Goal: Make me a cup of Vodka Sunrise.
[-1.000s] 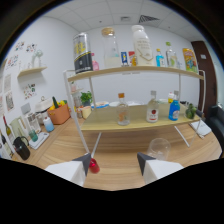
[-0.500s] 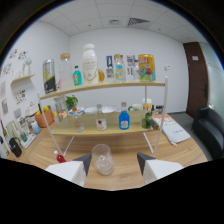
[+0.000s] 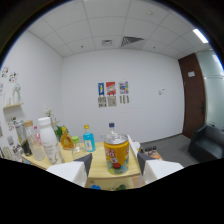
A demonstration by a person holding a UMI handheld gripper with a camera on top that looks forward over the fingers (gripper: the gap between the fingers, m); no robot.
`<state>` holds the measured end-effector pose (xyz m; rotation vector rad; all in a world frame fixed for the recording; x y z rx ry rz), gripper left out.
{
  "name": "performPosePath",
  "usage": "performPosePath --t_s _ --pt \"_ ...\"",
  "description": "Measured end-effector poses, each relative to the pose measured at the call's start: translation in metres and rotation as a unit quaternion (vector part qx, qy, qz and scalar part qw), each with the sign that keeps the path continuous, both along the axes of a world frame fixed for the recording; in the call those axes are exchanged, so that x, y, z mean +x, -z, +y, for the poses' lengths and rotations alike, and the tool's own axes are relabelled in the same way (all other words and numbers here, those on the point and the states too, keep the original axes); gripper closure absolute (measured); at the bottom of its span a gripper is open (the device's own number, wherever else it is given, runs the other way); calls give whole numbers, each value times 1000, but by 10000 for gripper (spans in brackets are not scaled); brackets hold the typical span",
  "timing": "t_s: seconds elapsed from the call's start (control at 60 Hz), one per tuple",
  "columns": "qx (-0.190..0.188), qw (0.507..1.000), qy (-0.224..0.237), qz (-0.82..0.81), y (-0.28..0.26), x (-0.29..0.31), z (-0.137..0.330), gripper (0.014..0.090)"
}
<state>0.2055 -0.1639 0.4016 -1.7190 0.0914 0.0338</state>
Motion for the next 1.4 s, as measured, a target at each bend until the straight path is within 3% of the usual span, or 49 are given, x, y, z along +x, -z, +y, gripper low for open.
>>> performPosePath --t_s 0.117,0.2,0.217,0.233,0.25,0.317,0.617,0.85,0.95,1.2,1.4 --pt "-9 1000 -13 -6 5 0 32 244" --pt "-20 1000 -20 -7 12 0 47 314" --pt "-23 1000 -19 -8 14 1 49 335" --pt "-26 999 -18 -9 16 2 50 408" --pt "-28 999 -17 -10 18 3 52 381" --pt "-29 999 -11 -18 20 7 57 508" --pt "-25 999 0 -32 9 11 43 536" --pt "5 1000 -9 -1 -11 -13 -21 542" --pt "-10 1000 -9 20 21 -29 -51 543" --pt "-113 989 10 90 177 -65 -72 545" --pt "-131 991 13 17 223 -82 -66 544"
